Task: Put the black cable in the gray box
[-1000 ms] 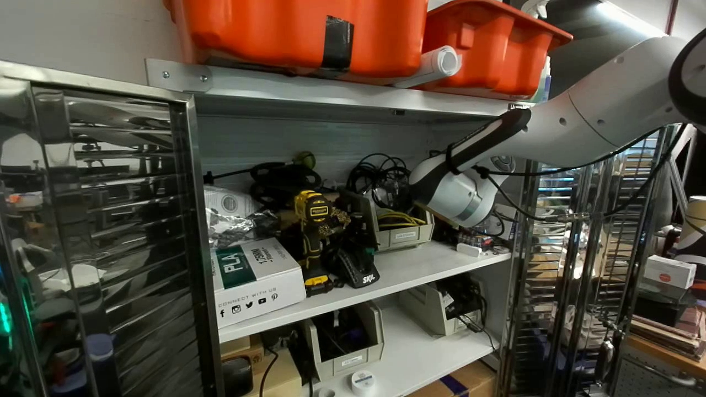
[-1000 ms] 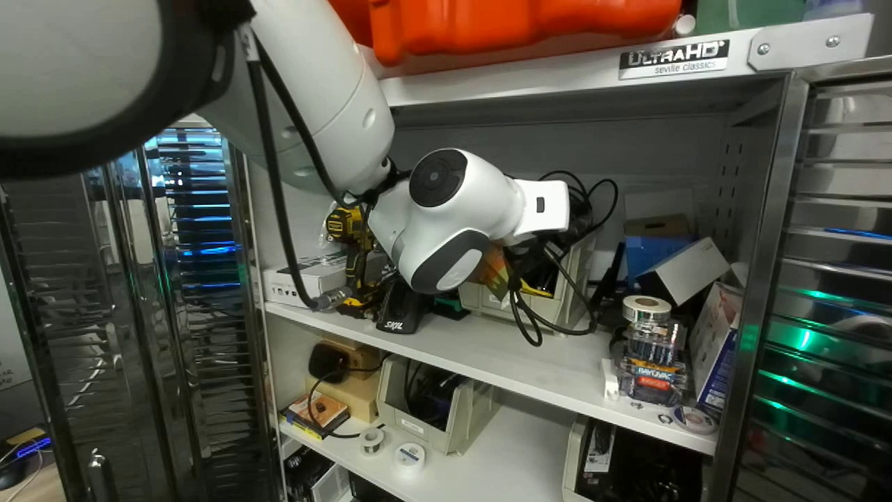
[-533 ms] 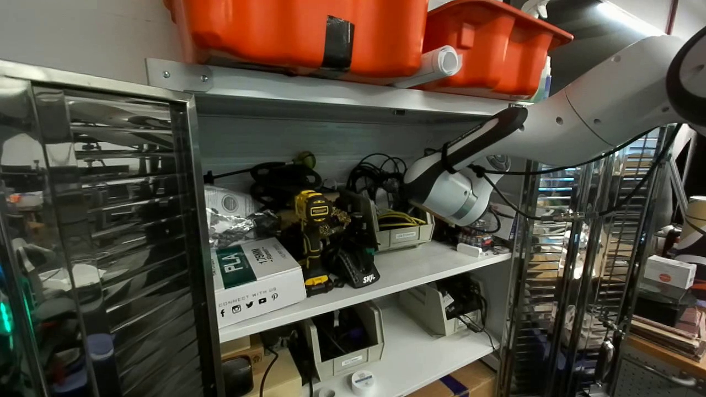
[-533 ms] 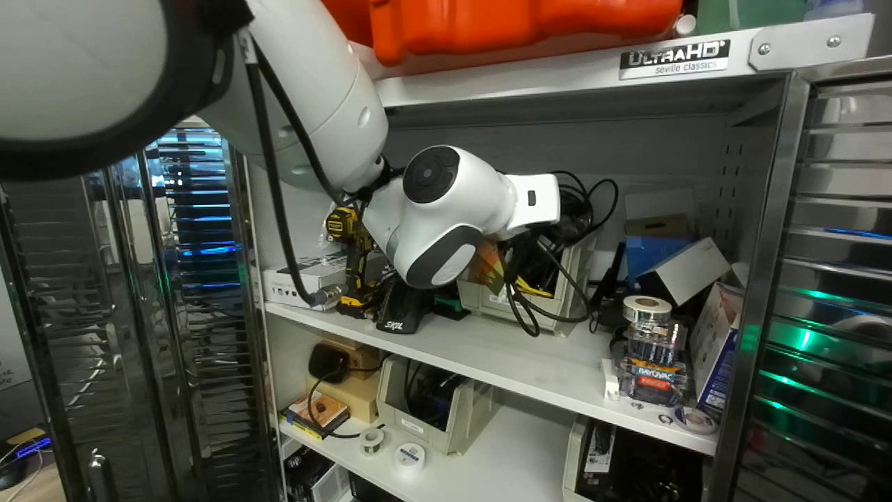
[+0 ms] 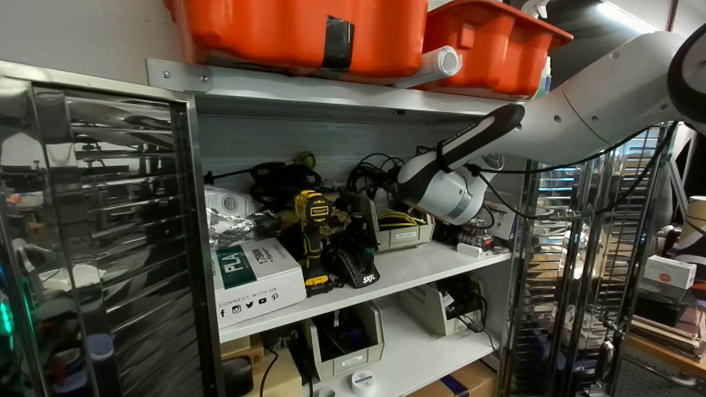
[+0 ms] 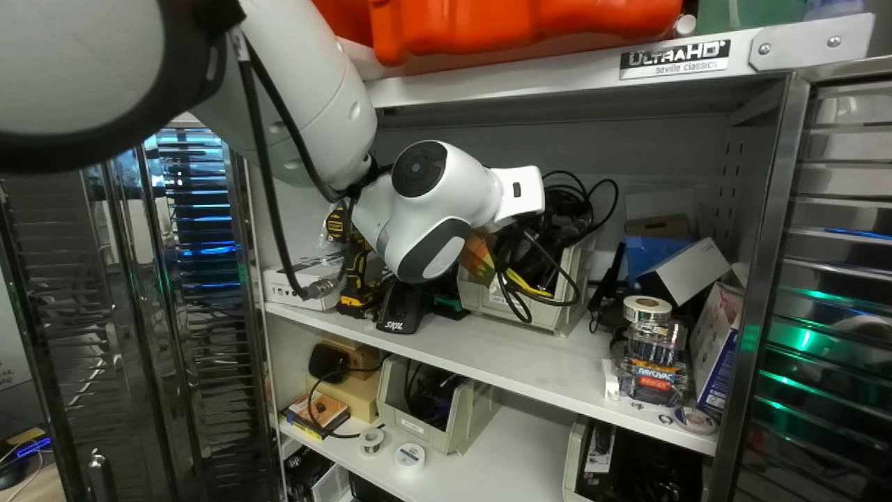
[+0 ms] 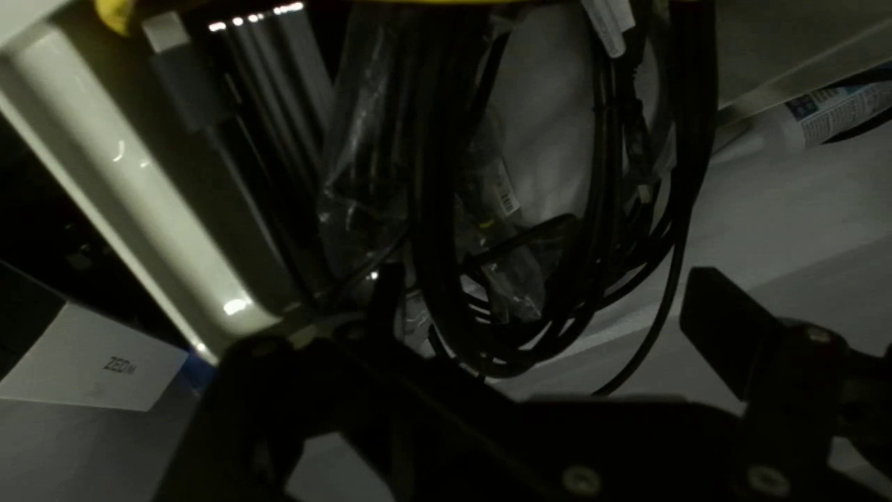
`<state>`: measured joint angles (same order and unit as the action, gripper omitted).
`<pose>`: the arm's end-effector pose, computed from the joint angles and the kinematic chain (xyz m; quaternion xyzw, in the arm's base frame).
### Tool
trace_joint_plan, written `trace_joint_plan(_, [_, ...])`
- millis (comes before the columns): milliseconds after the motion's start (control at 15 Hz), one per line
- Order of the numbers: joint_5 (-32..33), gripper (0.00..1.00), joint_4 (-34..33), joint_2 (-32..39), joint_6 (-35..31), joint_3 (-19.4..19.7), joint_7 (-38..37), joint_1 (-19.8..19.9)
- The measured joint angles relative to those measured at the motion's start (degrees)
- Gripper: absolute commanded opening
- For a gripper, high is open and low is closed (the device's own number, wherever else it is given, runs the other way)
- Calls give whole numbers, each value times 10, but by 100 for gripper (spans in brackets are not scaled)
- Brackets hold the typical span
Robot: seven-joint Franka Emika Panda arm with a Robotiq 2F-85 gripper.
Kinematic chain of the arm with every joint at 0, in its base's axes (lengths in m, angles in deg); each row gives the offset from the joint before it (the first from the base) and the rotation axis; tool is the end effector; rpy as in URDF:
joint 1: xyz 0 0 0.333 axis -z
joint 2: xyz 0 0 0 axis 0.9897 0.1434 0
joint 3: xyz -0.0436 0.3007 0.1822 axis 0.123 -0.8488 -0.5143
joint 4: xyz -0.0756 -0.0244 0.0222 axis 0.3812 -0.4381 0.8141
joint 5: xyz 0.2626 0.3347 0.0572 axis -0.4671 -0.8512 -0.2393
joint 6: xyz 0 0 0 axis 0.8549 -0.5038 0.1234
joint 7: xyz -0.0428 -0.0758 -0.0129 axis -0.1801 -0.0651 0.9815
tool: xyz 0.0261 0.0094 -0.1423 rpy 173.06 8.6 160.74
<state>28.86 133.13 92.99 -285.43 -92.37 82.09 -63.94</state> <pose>0.8017 -0.0727 0.4241 -0.7845 0.2113 -0.5728 0.1086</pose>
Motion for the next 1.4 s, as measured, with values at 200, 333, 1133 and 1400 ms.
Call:
trace_joint_plan(200, [4, 100, 14, -14, 1, 0, 14, -3])
trace_joint_plan(333, [4, 100, 34, -30, 2, -1, 24, -2])
trace_joint_plan(1133, [128, 100, 294, -148, -1, -154, 22, 146])
trace_joint_plan(1400, [167, 100, 376, -189, 21, -234, -8, 229])
